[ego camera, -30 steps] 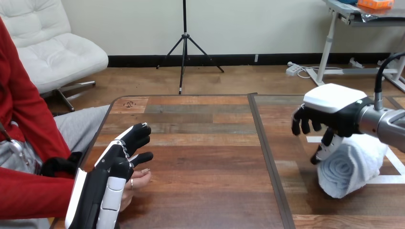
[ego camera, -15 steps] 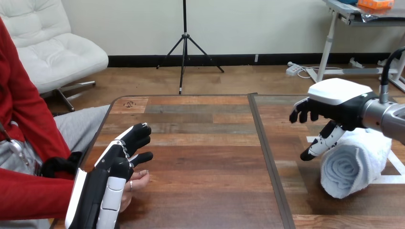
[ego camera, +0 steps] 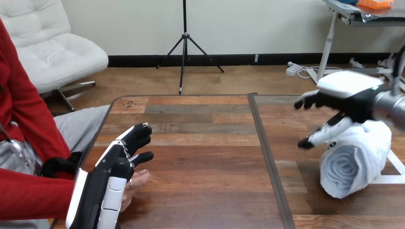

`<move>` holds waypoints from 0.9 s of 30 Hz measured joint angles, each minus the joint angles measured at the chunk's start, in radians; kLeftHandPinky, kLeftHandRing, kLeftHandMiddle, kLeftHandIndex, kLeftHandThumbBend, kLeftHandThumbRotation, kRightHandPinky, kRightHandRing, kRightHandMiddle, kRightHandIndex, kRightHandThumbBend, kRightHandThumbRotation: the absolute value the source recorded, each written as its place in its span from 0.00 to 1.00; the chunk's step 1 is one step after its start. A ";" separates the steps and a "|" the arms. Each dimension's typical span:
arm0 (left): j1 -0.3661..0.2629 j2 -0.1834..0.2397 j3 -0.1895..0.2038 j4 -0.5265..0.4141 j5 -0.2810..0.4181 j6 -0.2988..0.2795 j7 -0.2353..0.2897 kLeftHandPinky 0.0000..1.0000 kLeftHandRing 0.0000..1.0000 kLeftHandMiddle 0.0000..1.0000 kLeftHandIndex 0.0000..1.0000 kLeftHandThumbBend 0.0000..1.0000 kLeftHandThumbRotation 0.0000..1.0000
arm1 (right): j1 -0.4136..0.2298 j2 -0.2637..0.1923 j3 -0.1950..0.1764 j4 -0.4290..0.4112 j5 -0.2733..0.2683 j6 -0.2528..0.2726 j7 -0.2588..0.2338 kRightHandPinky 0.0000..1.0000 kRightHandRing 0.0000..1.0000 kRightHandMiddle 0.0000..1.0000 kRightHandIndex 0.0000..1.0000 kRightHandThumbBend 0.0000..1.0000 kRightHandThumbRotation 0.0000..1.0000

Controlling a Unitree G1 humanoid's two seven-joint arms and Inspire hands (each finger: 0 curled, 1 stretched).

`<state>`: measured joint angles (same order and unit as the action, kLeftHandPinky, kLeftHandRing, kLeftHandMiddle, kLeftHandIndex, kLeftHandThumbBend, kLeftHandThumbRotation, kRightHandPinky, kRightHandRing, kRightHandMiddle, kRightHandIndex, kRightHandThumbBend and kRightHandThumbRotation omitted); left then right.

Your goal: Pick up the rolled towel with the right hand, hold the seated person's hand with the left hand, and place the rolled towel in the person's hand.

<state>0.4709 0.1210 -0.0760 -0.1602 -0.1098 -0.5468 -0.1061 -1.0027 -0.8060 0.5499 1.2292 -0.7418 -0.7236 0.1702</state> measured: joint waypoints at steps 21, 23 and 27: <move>-0.001 0.000 -0.014 0.000 -0.001 0.011 -0.003 0.78 0.87 0.86 0.82 0.74 1.00 | -0.074 -0.095 -0.087 -0.002 0.076 0.016 0.149 0.62 0.82 0.87 0.90 1.00 0.95; -0.001 0.000 -0.016 0.000 -0.001 0.013 -0.003 0.78 0.88 0.86 0.82 0.74 1.00 | -0.077 -0.104 -0.089 -0.002 0.076 0.011 0.158 0.63 0.82 0.87 0.91 1.00 0.94; -0.001 0.000 -0.021 -0.001 -0.001 0.018 -0.003 0.78 0.88 0.86 0.82 0.73 1.00 | -0.077 -0.125 -0.088 -0.003 0.074 -0.010 0.160 0.65 0.83 0.87 0.91 1.00 0.95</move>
<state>0.4697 0.1208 -0.0971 -0.1613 -0.1111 -0.5288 -0.1091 -1.0799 -0.9308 0.4615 1.2266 -0.6682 -0.7338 0.3305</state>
